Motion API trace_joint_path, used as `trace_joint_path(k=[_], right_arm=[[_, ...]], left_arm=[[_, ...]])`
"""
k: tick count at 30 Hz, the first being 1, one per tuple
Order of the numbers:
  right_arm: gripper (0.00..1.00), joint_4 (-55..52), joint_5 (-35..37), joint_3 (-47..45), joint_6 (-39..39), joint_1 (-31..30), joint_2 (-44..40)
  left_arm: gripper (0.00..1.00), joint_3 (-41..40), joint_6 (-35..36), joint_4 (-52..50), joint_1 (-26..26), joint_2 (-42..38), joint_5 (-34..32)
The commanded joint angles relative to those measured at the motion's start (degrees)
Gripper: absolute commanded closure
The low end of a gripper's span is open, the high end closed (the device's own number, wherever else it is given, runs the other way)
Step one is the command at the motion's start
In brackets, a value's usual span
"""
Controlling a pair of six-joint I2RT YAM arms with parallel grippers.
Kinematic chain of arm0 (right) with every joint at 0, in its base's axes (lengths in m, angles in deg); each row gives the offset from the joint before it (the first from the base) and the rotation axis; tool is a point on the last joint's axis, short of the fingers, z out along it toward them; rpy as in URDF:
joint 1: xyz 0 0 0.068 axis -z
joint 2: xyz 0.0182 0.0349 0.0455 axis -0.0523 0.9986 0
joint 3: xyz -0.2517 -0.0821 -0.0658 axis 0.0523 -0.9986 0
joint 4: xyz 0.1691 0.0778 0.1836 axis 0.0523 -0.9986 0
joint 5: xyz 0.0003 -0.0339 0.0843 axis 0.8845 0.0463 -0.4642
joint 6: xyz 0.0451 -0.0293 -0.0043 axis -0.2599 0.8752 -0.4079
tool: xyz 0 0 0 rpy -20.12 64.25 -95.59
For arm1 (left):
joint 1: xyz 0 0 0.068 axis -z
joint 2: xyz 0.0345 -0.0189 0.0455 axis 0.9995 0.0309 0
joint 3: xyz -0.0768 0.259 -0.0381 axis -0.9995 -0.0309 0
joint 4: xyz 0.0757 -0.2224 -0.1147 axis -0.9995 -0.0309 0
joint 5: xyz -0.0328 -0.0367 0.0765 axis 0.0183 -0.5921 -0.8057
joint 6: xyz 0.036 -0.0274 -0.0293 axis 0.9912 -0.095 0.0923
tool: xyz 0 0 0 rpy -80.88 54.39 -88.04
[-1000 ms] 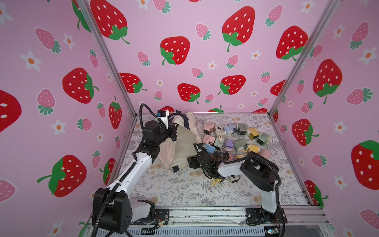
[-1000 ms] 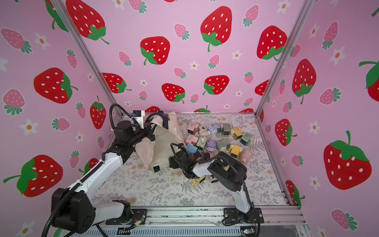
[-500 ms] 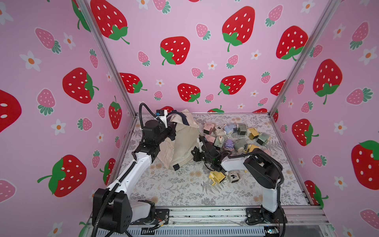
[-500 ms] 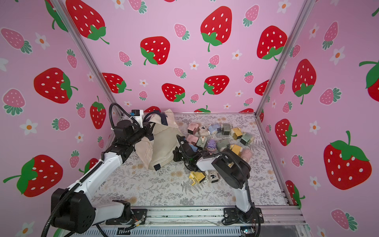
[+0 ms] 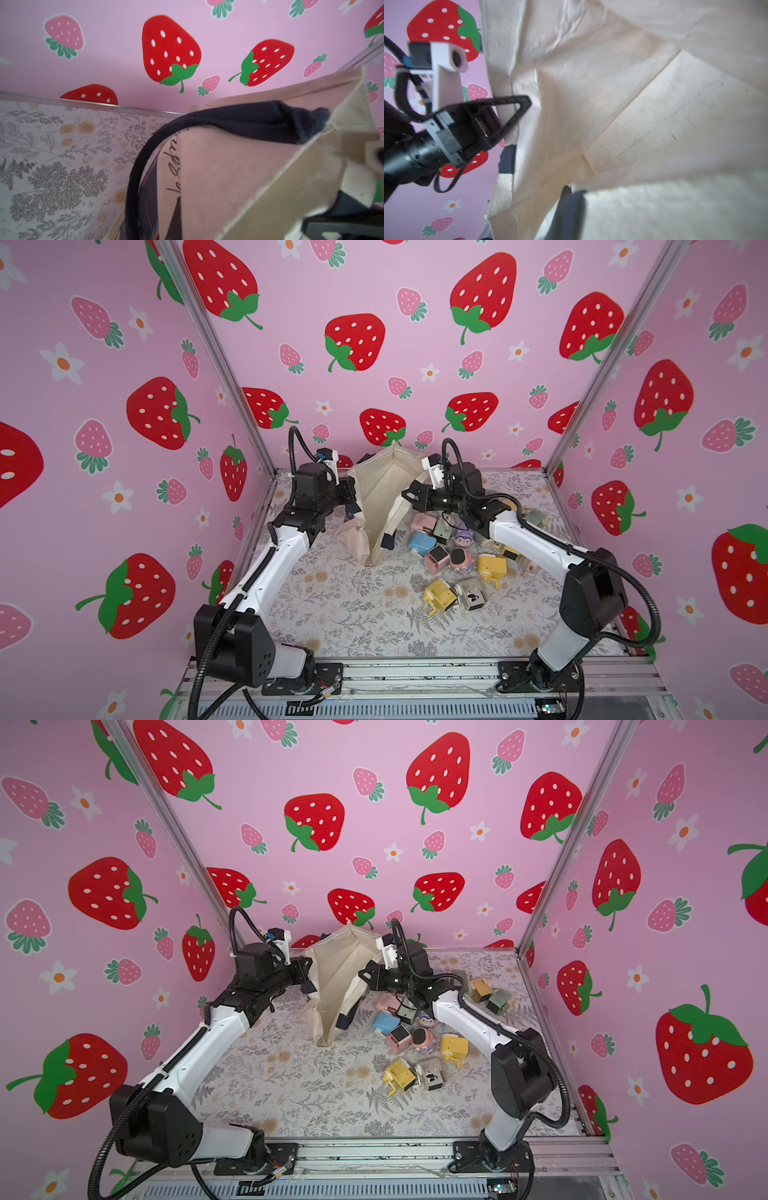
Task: Take out the pencil sharpeners from the tote bags
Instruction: Adjust the canvas bag at the center of the board.
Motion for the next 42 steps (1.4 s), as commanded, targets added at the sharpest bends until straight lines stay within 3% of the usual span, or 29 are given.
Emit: trace_joint_path(k=[1,5,6,9,15,18,20,23,26,30,35,39,42], right_arm=[[1.00,-2.1,-9.4,5.0,-5.3,2.6,3.5],[1.00,-7.3,-12.0,13.1,-6.1,5.0,8.1],[1.00,-10.0,-11.3,15.6,-4.9,5.0,9.4],[1.00,-12.5,-12.9,21.0,-5.9,5.5,14.2],[1.00,-16.7,-11.3,28.0,-3.9,6.2,20.5],[0.99,-20.1,-11.4,31.9,-1.8,6.4,22.8],[0.84,-21.5,-10.8,33.0,-0.5,6.4,23.2],[0.55,-23.9,-7.8,32.6,3.4,6.4,21.2],[0.35,-26.3,-3.6,31.5,8.4,6.4,17.4],[0.24,-26.7,2.7,25.2,13.8,6.5,9.1],[0.22,-23.6,9.1,12.2,17.0,6.6,-3.1],[0.22,-15.7,15.6,-6.5,17.6,6.5,-18.1],[0.22,-12.4,28.5,-21.1,21.0,6.6,-30.6]], left_arm=[[0.96,5.3,-1.2,-9.8,-0.1,3.9,0.5],[0.96,10.2,-1.9,-12.6,-0.2,7.6,1.6],[0.89,11.5,-2.2,-13.1,-0.5,8.7,1.3],[0.87,14.8,-3.2,-15.3,-2.3,12.8,2.6],[0.84,13.7,-5.6,-14.8,-5.5,15.5,5.6],[0.70,11.7,-6.5,-13.3,-6.1,13.0,5.2],[0.54,10.3,-6.7,-12.4,-6.2,10.6,4.6],[0.45,7.2,-7.1,-9.7,-6.3,5.1,3.0],[0.29,3.3,-7.6,-7.1,-6.4,-1.5,-0.7],[0.26,-2.1,-8.1,-6.3,-6.5,-10.8,-10.1],[0.25,-11.7,-8.1,-2.5,-6.5,-23.4,-16.1],[0.27,-23.3,-3.8,4.2,-6.4,-34.4,-16.6],[0.27,-32.2,-1.1,6.5,-6.4,-42.1,-21.4]])
